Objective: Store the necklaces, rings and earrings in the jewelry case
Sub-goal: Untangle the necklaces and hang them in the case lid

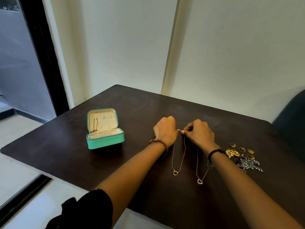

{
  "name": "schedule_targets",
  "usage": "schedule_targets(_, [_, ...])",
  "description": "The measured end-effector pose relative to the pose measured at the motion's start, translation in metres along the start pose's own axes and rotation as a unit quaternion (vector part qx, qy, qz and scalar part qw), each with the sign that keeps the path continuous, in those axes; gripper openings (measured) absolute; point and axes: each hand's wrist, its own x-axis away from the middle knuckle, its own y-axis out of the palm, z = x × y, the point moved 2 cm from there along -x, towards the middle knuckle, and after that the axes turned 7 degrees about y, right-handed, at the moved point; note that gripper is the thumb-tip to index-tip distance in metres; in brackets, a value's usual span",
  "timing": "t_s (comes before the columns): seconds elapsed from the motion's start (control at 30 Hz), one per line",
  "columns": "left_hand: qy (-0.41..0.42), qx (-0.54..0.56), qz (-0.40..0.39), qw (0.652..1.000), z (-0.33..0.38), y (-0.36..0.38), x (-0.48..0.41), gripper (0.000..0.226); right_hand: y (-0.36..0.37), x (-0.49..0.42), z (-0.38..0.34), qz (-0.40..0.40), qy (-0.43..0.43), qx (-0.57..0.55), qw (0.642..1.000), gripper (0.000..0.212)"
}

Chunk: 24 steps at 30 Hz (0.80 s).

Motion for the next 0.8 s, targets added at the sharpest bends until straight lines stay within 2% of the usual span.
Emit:
schedule_targets(0.13, [0.020,-0.030,-0.003,0.999,0.007,-0.004,0.005,0.011,0.000,0.007,-0.013,0.027,-0.019,0.083,0.996,0.014])
schedule_targets(0.27, [0.055,-0.064,-0.021,0.996,0.011,-0.002,0.013,0.006,0.001,0.019,-0.023,0.010,-0.067,0.166,0.984,0.019])
schedule_targets(0.37, [0.077,-0.092,-0.046,0.992,0.011,-0.001,0.019,0.020,-0.001,0.026,-0.026,-0.017,-0.091,0.199,0.976,0.014])
schedule_targets(0.47, [0.078,-0.068,-0.080,0.991,0.007,-0.003,0.027,0.024,-0.002,0.035,-0.023,-0.057,-0.112,0.217,0.968,0.028])
schedule_targets(0.57, [0.021,0.087,-0.082,0.993,0.000,-0.008,0.035,0.004,-0.003,0.046,-0.020,-0.066,-0.127,0.144,0.979,0.023])
schedule_targets(0.7, [-0.039,0.290,-0.071,0.954,-0.001,-0.031,0.054,0.014,-0.018,0.066,-0.019,-0.054,-0.111,-0.051,0.991,0.004])
schedule_targets(0.8, [-0.051,0.377,-0.046,0.924,0.003,-0.050,0.061,0.018,-0.034,0.076,-0.019,-0.040,-0.071,-0.181,0.980,0.007])
